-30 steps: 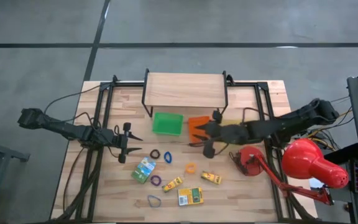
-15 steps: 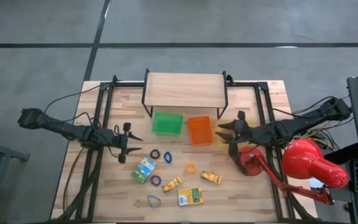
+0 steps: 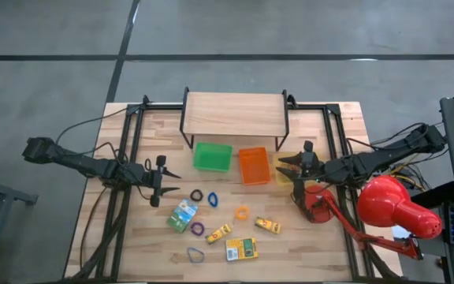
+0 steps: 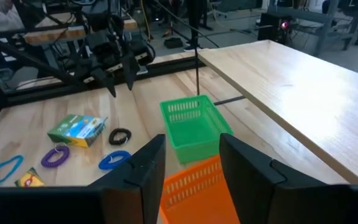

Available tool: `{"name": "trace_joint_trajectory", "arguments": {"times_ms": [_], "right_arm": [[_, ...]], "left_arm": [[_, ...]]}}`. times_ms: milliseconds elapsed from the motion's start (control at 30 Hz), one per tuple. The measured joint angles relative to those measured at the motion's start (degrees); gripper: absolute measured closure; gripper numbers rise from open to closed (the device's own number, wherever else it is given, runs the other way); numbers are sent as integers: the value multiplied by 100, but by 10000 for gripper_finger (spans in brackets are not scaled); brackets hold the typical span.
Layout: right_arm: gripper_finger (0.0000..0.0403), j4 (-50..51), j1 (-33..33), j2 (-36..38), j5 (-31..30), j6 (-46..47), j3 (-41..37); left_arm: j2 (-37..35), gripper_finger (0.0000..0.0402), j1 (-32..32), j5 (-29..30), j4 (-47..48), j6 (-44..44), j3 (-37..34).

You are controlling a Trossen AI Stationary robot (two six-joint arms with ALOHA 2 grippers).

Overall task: Pick & Place Office Desk Supplies
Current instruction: Put the blue rubber band into the yellow bin

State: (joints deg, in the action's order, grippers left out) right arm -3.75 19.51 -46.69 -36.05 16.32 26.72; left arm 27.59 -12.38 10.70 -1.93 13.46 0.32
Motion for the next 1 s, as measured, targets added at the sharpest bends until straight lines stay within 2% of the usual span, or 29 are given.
{"name": "trace_joint_trajectory", "arguments": {"times_ms": [333,1000], "right_arm": [[269,6,0,0,0,15,0],[262,5,0,0,0,17,4]], "left_arm": [[0,217,0,2,0,1,1],[0,217,0,79,-12,8,0]]}}
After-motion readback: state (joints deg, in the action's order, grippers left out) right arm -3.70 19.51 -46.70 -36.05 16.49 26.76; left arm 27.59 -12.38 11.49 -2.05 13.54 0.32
